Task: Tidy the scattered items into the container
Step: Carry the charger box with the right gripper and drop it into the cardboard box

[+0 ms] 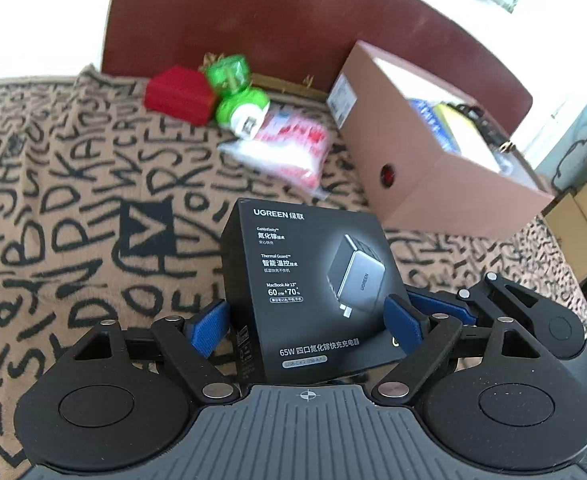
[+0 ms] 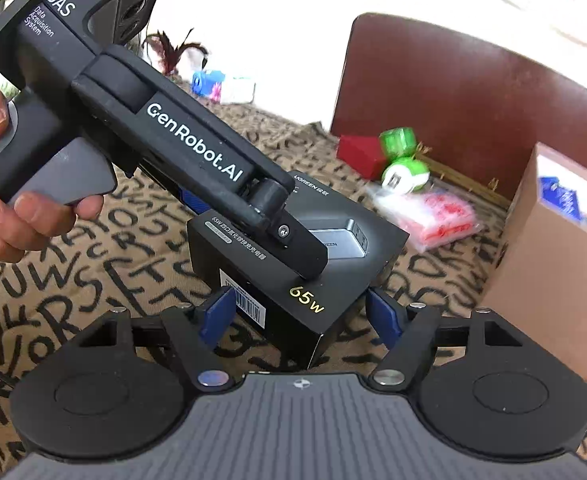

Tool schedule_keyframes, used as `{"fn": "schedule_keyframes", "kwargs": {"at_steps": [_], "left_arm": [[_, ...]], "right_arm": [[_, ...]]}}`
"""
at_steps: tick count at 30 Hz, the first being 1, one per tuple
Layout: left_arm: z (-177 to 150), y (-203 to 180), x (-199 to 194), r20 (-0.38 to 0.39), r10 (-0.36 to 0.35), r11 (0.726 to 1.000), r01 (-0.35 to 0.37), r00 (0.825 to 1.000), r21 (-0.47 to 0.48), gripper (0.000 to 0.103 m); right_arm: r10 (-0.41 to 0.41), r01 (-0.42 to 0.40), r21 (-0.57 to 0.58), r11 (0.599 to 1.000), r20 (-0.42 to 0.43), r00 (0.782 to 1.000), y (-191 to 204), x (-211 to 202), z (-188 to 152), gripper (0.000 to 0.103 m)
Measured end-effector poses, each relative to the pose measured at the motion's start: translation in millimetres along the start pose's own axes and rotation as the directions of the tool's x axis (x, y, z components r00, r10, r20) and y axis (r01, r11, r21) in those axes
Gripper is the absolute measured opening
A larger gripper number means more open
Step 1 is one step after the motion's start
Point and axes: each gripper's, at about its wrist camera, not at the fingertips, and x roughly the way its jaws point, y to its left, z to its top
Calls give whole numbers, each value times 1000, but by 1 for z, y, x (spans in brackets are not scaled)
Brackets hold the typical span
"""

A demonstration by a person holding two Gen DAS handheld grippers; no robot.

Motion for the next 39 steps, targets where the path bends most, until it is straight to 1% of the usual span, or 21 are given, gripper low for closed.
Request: {"fn": "schedule_keyframes", "kwargs": {"at_steps": [5,11,15,18,21,24,27,29,33,36,39], "left_arm": [[21,-26,-21,71,-15,998,11,997,55,84],[62,-65,-27,149,-73,991,55,986,119,84],[93,-92,-18,188,-110,983,79,976,167,85],[118,-113,-9,216,-140,975,96,966,200,84],[143,-133,3,242,-166,968,111,956,227,85],[170,-149,20,253,-182,965,122,950,233,86],[194,-159,43,248,-195,964,139,949,226,85],[208,-159,58,240,-207,965,158,948,207,85],[231,-159,90,217,-218,968,183,952,169,85],[244,-158,115,203,-214,971,186,955,152,85],[250,-152,139,180,-209,973,186,961,135,86]], "right_arm": [[-51,51,2,999,84,995,-8,-26,15,76],[-147,145,24,989,180,973,-36,-54,33,75],[-207,202,45,978,218,954,-64,-66,46,74],[-258,253,52,966,244,935,-89,-72,57,74],[-300,294,63,954,267,916,-118,-75,69,74],[-326,321,66,945,274,905,-150,-72,80,74],[-335,325,84,942,267,903,-184,-63,87,74],[-334,323,88,942,262,905,-204,-56,92,74],[-325,319,63,946,246,913,-239,-36,94,74],[-313,314,33,949,229,922,-244,-31,88,74],[-295,297,21,955,199,935,-261,-16,84,74]]}}
